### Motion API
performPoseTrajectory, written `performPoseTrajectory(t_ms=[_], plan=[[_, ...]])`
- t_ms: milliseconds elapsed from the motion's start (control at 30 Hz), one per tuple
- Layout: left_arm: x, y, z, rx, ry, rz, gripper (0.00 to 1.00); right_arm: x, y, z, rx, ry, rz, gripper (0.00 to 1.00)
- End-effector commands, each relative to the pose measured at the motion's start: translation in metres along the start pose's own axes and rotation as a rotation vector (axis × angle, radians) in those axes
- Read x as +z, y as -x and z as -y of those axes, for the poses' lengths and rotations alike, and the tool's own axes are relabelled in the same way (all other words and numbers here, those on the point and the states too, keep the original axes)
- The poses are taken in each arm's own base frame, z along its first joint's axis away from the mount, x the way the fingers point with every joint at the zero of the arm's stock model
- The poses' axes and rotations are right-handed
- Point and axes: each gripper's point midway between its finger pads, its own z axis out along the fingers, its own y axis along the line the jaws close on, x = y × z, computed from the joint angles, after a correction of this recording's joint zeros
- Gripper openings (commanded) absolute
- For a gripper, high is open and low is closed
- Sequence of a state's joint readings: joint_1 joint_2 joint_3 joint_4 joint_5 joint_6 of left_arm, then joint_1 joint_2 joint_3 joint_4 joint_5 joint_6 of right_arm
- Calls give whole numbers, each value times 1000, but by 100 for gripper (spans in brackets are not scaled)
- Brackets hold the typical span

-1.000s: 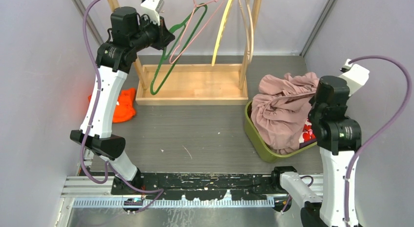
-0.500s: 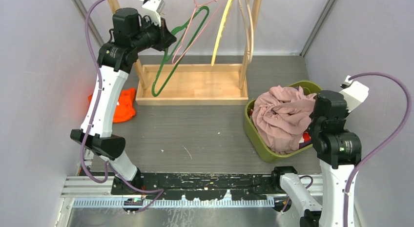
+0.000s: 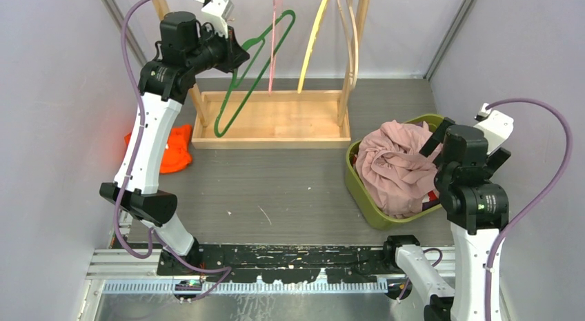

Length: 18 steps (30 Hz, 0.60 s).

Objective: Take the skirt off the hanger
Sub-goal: Place the clothesline in the bin.

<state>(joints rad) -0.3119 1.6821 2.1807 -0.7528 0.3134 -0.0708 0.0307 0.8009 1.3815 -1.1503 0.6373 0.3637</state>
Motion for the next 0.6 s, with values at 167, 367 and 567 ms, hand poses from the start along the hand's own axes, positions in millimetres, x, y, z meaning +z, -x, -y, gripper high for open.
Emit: performPoseTrajectory(t_ms=[167, 367, 567], plan=[[-25, 44, -6, 68, 67, 122, 0, -22, 99, -23, -61, 118, 234, 98], [-25, 48, -6, 59, 72, 132, 0, -18, 138, -62, -257, 207, 325, 100], [-20, 42, -3, 42, 46, 116, 0, -6, 176, -122, -262, 327, 341, 100]])
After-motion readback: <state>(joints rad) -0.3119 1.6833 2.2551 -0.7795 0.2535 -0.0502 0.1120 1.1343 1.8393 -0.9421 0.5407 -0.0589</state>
